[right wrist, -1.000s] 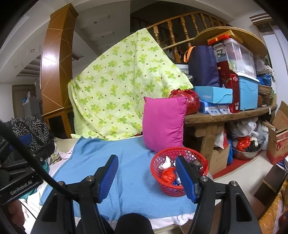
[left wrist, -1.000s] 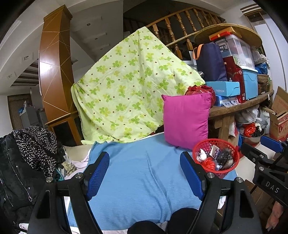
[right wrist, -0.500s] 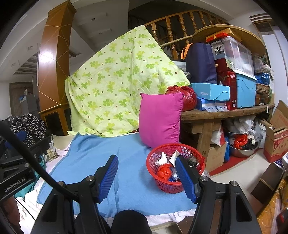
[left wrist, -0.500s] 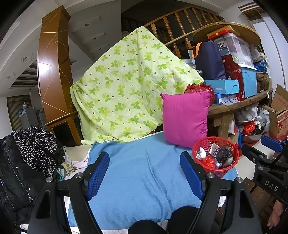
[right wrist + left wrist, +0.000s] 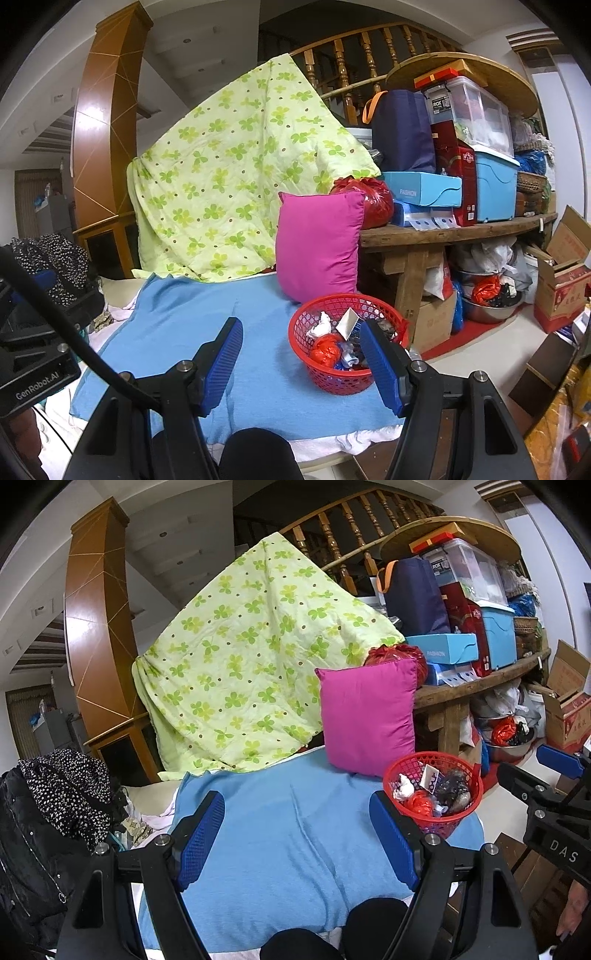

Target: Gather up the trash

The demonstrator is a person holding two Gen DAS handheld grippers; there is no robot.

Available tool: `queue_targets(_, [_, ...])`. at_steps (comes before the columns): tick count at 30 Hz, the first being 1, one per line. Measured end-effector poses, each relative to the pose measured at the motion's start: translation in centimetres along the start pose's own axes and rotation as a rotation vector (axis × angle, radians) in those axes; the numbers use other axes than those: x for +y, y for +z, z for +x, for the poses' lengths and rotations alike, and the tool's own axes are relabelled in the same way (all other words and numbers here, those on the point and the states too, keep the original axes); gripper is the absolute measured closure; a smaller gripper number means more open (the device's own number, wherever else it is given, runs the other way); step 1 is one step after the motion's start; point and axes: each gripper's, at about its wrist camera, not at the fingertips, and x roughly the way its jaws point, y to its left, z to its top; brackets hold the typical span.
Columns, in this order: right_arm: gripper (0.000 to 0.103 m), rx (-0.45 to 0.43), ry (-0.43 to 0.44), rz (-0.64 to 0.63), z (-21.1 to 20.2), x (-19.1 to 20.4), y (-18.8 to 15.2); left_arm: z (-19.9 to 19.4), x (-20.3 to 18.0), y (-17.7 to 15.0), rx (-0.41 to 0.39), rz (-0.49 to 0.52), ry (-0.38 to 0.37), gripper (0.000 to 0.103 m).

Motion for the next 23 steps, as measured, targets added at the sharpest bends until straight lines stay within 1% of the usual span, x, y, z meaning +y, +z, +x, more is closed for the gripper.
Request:
queue_targets(9, [0.033,0.003,-0.001,0.0,0.0,0.1,-0.3,0.1,-0.2,-0.2,0.006,0.008,-0.007,0.022])
queue_targets(14, [0.034,0.007,0.008,0.0,0.4,0.6,-0.3,1.1,-0.1,-0.6,0.023,0.01,-0.016,0.022])
queue_targets(18, [0.033,0.021,0.033,-0.013,2.1,1.7,-0.2,2.9,0.9,-1.2,0.056,-0.024,-0.027,0.022])
queue_targets(21, [0.033,0.033,0.054,-0.033,4.2,3.2,0.0,5.0,2.5,-1.8,0.088,-0.069,-0.013,0.022])
queue_targets(23, [0.032,0.047,0.073,-0.045,6.2,4.4,0.1,7.5,4.4,-2.5,0.139,-0.121,-0.014,0.022])
